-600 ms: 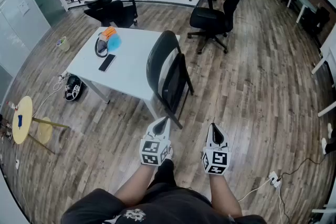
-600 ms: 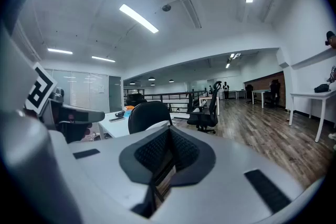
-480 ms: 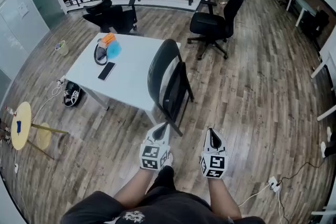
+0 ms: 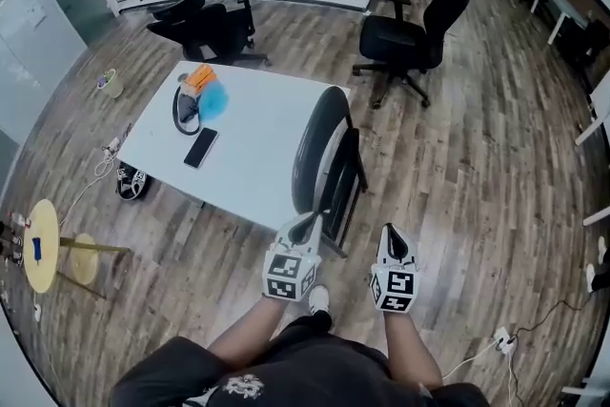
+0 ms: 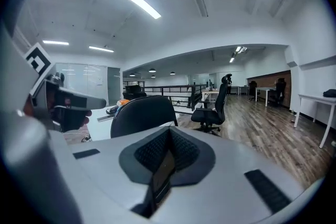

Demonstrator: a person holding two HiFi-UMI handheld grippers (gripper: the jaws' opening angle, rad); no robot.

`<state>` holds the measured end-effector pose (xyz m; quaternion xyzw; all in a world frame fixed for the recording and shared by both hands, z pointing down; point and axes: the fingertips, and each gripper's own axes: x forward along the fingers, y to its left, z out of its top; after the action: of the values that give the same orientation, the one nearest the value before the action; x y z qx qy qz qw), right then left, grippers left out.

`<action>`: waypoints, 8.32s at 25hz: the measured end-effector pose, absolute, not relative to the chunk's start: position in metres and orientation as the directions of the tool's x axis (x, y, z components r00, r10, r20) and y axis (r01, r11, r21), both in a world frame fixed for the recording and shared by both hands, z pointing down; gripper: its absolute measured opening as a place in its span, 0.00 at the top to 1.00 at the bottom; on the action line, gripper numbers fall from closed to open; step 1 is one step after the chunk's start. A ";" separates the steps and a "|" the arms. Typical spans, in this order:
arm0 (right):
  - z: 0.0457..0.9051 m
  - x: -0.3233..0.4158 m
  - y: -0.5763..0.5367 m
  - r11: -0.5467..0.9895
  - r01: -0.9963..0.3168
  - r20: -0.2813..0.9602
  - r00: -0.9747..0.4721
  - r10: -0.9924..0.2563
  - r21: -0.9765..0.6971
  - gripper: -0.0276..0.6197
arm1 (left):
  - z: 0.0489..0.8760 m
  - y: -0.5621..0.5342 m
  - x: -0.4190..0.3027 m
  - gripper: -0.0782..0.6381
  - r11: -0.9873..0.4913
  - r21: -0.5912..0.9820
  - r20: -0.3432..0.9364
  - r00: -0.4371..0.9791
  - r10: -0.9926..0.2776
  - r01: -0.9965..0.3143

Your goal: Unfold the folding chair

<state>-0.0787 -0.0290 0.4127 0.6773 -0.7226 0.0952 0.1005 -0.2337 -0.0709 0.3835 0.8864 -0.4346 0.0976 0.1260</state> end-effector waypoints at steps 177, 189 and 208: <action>1.028 0.390 -0.110 -0.089 -0.284 0.260 -0.652 -0.712 -0.955 0.45 | 0.688 -0.224 0.014 0.70 -0.535 0.212 0.778 0.472 -0.414 -0.818; 0.942 0.464 -0.019 -0.285 -0.652 0.576 -0.285 -0.766 -0.702 0.45 | 0.609 -0.200 -0.036 0.63 -0.454 0.166 0.682 0.434 -0.589 -0.876; 0.511 0.150 0.176 -0.106 -0.947 0.430 -0.036 -0.902 -0.302 0.94 | 0.432 0.030 -0.086 0.88 -0.538 0.342 0.408 0.638 -0.653 -0.770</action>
<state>0.1499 0.1763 0.5106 0.6931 -0.6672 0.2698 0.0419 -0.0857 0.0303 0.4315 0.8692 -0.4093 0.1164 0.2518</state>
